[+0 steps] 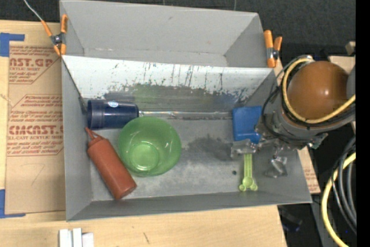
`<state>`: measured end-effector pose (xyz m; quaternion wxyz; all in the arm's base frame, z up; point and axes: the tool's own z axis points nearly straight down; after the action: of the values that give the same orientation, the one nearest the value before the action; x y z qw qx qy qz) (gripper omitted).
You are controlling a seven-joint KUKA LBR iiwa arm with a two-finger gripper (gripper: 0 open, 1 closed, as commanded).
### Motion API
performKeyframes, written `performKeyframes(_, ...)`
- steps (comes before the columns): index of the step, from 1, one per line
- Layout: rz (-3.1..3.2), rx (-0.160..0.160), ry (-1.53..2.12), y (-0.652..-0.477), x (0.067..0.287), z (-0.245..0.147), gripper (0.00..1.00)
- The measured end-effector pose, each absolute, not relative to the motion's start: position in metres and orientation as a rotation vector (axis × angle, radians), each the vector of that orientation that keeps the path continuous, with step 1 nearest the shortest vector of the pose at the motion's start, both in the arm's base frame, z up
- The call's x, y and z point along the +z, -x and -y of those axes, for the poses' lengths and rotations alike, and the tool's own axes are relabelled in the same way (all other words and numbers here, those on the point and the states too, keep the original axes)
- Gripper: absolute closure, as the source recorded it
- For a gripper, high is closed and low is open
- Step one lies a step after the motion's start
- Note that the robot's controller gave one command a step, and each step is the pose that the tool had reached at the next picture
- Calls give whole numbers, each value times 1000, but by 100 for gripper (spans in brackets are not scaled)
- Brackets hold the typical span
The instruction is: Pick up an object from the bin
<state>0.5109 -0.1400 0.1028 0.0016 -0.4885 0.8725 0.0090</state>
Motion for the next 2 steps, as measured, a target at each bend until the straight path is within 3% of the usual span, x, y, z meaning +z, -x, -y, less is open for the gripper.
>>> performKeyframes(1, -2280, 14, 2142, -522, 72, 141, 100)
performKeyframes(2, -2280, 14, 2141, -522, 72, 141, 100)
